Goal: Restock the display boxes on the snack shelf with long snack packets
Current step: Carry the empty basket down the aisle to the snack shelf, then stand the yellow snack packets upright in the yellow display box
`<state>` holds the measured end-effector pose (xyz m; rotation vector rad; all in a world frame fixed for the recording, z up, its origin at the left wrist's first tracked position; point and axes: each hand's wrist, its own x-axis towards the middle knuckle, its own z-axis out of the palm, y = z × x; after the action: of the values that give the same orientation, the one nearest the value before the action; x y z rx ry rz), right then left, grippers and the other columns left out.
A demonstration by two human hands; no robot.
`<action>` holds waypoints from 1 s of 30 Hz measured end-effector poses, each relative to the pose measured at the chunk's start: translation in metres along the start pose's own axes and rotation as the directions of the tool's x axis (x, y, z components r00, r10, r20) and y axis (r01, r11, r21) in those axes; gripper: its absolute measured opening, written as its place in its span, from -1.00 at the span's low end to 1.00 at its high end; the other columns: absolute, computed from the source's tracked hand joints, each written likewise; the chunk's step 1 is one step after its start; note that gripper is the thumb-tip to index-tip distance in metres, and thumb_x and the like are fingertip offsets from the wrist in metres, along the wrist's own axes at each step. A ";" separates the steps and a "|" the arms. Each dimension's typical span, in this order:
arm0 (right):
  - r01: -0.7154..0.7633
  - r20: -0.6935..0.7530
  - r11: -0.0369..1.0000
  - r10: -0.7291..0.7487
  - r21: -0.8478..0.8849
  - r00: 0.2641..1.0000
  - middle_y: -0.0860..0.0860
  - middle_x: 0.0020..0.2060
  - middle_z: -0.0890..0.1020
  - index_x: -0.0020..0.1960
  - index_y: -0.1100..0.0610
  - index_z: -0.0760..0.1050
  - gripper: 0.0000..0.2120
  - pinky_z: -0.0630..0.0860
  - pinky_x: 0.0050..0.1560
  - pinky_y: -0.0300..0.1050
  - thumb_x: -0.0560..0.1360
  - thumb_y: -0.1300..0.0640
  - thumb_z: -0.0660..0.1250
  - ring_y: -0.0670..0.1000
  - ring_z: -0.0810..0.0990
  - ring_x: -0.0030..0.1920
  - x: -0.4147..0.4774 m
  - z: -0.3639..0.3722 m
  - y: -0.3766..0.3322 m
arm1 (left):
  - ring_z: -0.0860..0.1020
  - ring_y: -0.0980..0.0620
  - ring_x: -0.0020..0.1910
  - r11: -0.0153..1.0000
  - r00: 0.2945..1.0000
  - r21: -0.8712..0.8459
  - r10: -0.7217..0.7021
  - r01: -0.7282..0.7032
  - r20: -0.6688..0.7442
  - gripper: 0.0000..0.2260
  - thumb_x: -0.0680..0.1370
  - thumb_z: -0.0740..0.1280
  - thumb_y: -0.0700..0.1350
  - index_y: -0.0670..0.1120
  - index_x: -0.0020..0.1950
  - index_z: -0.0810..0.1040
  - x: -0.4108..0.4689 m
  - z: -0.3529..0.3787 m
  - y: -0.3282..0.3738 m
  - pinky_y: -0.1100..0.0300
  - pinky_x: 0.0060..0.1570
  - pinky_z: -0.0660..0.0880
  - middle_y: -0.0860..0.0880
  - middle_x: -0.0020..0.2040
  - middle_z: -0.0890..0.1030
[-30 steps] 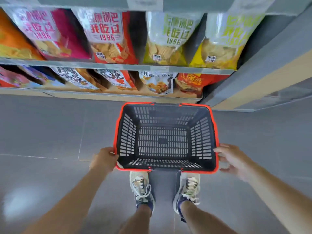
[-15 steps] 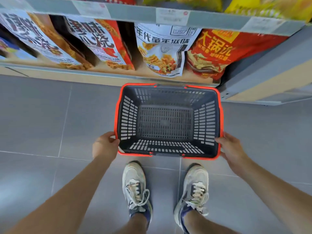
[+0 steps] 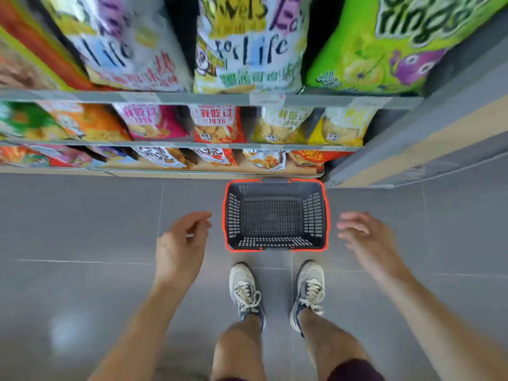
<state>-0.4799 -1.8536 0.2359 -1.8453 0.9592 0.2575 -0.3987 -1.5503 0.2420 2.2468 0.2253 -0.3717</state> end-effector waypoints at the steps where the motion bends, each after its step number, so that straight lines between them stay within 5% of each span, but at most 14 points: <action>1: 0.076 0.011 0.997 -0.076 -0.026 0.997 -0.03 -0.18 0.67 -0.13 -0.11 0.52 -0.61 0.49 -0.02 -0.07 0.52 0.41 0.26 0.05 0.64 -0.17 -0.024 -0.014 -0.030 | 0.61 0.21 -0.20 0.997 0.998 0.005 0.071 -0.071 0.002 -0.62 0.57 0.28 -0.26 0.29 -0.06 0.57 -0.009 -0.024 0.030 0.33 -0.14 0.50 0.28 -0.16 0.64; 3: 0.226 0.007 0.969 -0.226 -0.097 0.974 -0.11 -0.21 0.68 -0.12 -0.18 0.51 -0.62 0.50 -0.11 -0.27 0.54 0.34 0.28 -0.06 0.67 -0.23 -0.072 -0.045 -0.088 | 0.59 0.22 -0.18 0.968 0.968 0.013 0.252 -0.252 0.007 -0.67 0.56 0.30 -0.28 0.20 -0.02 0.60 -0.029 -0.069 0.091 0.40 -0.17 0.49 0.29 -0.15 0.60; 5: 0.375 -0.028 0.913 -0.384 -0.162 0.923 -0.25 -0.25 0.66 -0.13 -0.24 0.49 -0.63 0.48 -0.18 -0.39 0.55 0.27 0.31 -0.20 0.64 -0.22 -0.116 -0.079 -0.143 | 0.58 0.18 -0.17 0.906 0.906 -0.005 0.422 -0.422 -0.001 -0.76 0.54 0.29 -0.20 0.11 0.02 0.65 -0.047 -0.111 0.151 0.25 -0.11 0.52 0.25 -0.12 0.59; 8: 0.531 -0.131 0.821 -0.562 -0.209 0.817 -0.24 -0.28 0.63 -0.05 -0.25 0.50 -0.60 0.47 -0.22 -0.34 0.53 0.31 0.35 -0.19 0.61 -0.21 -0.180 -0.127 -0.213 | 0.59 0.17 -0.11 0.780 0.779 -0.021 0.626 -0.626 0.022 -0.79 0.54 0.23 -0.09 0.09 0.08 0.62 -0.074 -0.168 0.231 0.19 -0.06 0.53 0.25 -0.09 0.60; 12: 0.665 -0.227 0.722 -0.692 -0.192 0.685 -0.20 -0.21 0.66 -0.03 -0.31 0.51 -0.61 0.52 -0.23 -0.33 0.55 0.24 0.34 -0.11 0.66 -0.21 -0.239 -0.173 -0.285 | 0.54 0.26 -0.14 0.570 0.571 0.029 0.821 -0.821 0.006 -0.76 0.55 0.20 -0.12 0.02 0.07 0.64 -0.098 -0.230 0.315 0.48 -0.09 0.41 0.17 -0.06 0.61; 14: 0.716 -0.295 0.666 -0.741 -0.209 0.603 -0.20 -0.23 0.66 0.00 -0.21 0.52 -0.70 0.52 -0.21 -0.34 0.52 0.22 0.33 -0.09 0.65 -0.23 -0.252 -0.193 -0.314 | 0.53 0.22 -0.13 0.463 0.463 0.081 0.886 -0.883 -0.014 -0.76 0.54 0.22 -0.19 -0.09 0.07 0.67 -0.102 -0.251 0.354 0.46 -0.04 0.42 0.07 -0.02 0.62; 18: 0.795 -0.406 0.554 -0.804 -0.247 0.434 -0.24 -0.18 0.66 0.04 -0.13 0.56 -0.75 0.53 -0.06 -0.29 0.53 0.22 0.32 -0.11 0.65 -0.15 -0.265 -0.240 -0.375 | 0.54 0.17 -0.06 0.284 0.276 0.156 0.958 -0.946 -0.073 -0.77 0.53 0.25 -0.26 -0.13 0.07 0.67 -0.108 -0.285 0.438 0.39 0.06 0.42 0.01 -0.02 0.63; 21: 0.852 -0.484 0.456 -0.824 -0.258 0.295 -0.27 -0.08 0.62 0.10 -0.05 0.56 -0.76 0.45 -0.03 -0.48 0.52 0.22 0.30 -0.27 0.61 -0.07 -0.273 -0.278 -0.424 | 0.58 0.04 -0.04 0.182 0.151 0.228 0.978 -0.956 -0.147 -0.77 0.52 0.27 -0.28 -0.13 0.06 0.67 -0.114 -0.302 0.499 0.22 0.05 0.48 -0.04 -0.02 0.65; 24: 0.878 -0.498 0.393 -0.839 -0.272 0.221 -0.20 -0.03 0.61 0.18 -0.07 0.52 -0.71 0.42 0.00 -0.51 0.51 0.17 0.23 -0.28 0.58 0.03 -0.276 -0.311 -0.467 | 0.60 -0.06 -0.03 0.138 0.079 0.313 0.978 -0.940 -0.193 -0.77 0.51 0.27 -0.29 -0.15 0.06 0.67 -0.121 -0.310 0.553 0.10 0.02 0.51 -0.07 0.00 0.66; 30: 0.879 -0.501 0.330 -0.856 -0.345 0.125 0.05 0.23 0.55 0.34 0.11 0.41 -0.62 0.44 0.30 0.04 0.53 0.23 0.25 -0.01 0.51 0.25 -0.268 -0.366 -0.533 | 0.56 -0.18 0.14 0.086 0.013 0.462 0.987 -0.882 -0.160 -0.75 0.53 0.25 -0.27 -0.18 0.14 0.64 -0.127 -0.312 0.643 0.03 0.13 0.47 -0.15 0.12 0.63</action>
<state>-0.3635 -1.9301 0.9216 -2.1712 0.0475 -1.2089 -0.2771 -1.7288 0.9355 2.0771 -1.2337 0.9775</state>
